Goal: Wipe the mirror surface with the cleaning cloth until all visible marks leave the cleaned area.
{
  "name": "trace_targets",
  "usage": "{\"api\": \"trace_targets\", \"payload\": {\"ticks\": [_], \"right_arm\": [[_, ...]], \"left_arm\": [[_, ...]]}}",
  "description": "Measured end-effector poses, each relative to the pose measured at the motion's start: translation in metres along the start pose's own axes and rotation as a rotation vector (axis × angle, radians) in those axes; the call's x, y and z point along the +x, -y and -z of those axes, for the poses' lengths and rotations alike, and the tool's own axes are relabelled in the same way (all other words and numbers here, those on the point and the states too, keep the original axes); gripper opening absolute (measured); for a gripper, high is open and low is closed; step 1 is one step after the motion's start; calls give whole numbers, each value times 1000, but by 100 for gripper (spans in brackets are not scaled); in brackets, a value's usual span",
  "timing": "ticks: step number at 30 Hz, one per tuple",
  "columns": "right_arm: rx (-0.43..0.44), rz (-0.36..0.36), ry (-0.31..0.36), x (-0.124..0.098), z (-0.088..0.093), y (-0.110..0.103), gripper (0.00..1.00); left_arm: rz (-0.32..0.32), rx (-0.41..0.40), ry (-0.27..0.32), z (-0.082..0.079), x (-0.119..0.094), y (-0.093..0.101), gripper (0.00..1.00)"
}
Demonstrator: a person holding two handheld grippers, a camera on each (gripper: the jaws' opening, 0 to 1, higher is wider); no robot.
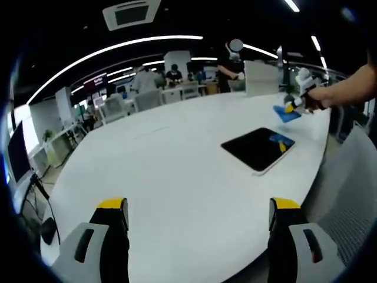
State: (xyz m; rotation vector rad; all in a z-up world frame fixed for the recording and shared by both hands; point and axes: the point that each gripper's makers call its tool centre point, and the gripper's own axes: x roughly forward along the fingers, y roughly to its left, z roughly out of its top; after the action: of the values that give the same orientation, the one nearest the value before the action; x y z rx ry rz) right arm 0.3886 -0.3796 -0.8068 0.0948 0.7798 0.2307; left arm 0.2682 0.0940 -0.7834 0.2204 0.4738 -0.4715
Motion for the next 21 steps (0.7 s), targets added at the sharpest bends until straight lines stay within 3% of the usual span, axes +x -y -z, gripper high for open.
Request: {"api": "trace_targets", "payload": {"ticks": [11, 21], "right_arm": [[12, -56, -36, 27, -3, -27, 1], [-3, -84, -87, 52, 1, -55, 1]], "left_arm": [[12, -19, 12, -1, 0, 1, 99], [85, -48, 55, -10, -1, 14, 100]]}}
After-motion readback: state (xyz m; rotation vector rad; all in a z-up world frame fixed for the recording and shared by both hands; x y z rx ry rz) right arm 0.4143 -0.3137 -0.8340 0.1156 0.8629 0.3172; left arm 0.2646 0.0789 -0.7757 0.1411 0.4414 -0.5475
